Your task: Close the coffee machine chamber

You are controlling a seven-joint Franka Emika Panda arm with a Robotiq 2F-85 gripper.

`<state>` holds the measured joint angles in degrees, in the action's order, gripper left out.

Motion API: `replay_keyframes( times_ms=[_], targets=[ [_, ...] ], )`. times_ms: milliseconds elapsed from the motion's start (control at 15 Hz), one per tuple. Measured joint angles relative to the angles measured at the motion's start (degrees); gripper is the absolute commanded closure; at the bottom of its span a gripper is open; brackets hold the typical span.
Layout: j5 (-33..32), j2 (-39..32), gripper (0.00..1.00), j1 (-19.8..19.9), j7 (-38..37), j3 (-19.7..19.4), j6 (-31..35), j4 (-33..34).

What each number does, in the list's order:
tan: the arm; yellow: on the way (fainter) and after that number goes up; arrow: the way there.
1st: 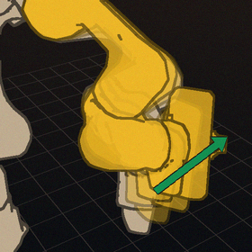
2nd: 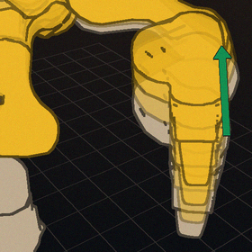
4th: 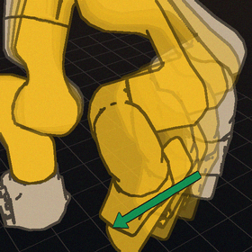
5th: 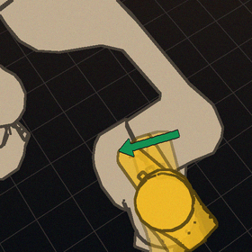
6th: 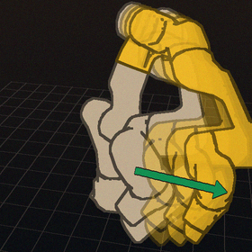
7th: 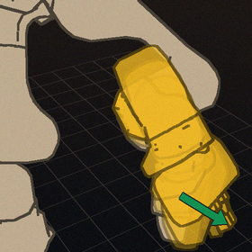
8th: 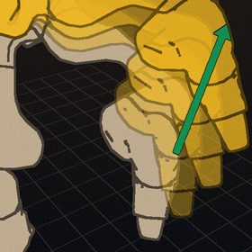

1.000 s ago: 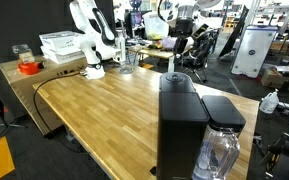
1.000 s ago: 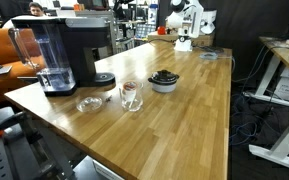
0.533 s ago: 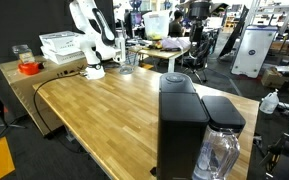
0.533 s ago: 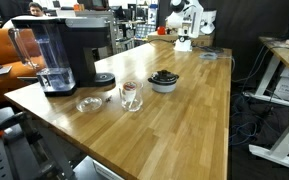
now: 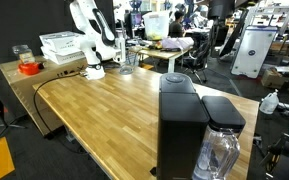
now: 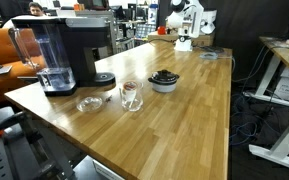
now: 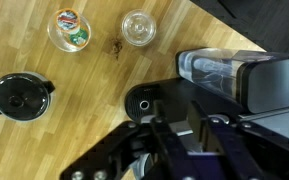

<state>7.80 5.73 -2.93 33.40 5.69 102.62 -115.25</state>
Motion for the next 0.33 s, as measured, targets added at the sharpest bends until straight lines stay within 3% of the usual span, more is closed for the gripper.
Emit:
replay_keyframes(
  times_ms=[333],
  targets=[
    [0.03,1.11,0.57,-0.14,-0.29,-0.25,1.19,-1.48]
  ],
)
